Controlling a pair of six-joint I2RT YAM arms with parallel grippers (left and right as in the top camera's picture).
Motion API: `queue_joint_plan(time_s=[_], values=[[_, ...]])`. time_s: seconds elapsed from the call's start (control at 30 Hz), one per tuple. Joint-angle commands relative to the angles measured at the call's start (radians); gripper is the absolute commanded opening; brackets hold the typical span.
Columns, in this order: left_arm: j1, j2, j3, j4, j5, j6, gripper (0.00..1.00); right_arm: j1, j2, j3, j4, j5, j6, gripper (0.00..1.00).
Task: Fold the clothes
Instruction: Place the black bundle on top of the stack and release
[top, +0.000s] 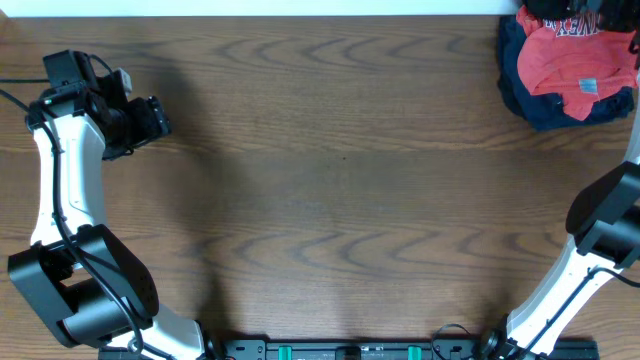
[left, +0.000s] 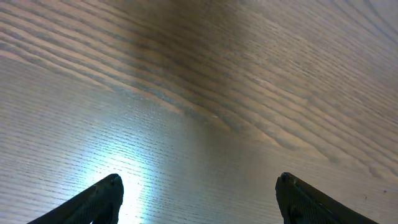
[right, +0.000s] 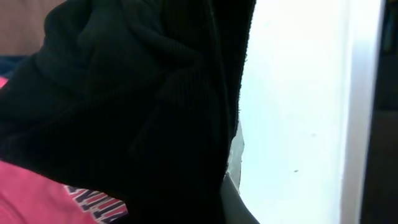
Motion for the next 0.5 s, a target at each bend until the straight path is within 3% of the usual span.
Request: queue_joint_plan(time_s=[0.0, 0.37, 0.4, 0.43, 0.47], values=[[0.001, -0.02, -0.002, 0.003, -0.005, -0.009, 0.8, -0.03, 0.0, 0.013, -0.012, -0.031, -0.011, 0.01], [0.001, -0.02, -0.002, 0.003, -0.005, -0.008, 0.8, -0.105, 0.024, 0.012, -0.274, -0.006, -0.071, 0.01], [0.001, -0.02, -0.002, 0.003, -0.005, -0.008, 0.8, -0.108, 0.025, 0.012, -0.291, -0.006, -0.071, 0.08], [0.001, -0.02, -0.002, 0.003, -0.005, -0.008, 0.8, -0.111, 0.025, 0.012, -0.307, -0.006, -0.071, 0.96], [0.001, -0.02, -0.002, 0.002, -0.005, -0.008, 0.8, -0.113, 0.025, 0.012, -0.316, -0.006, -0.071, 0.99]])
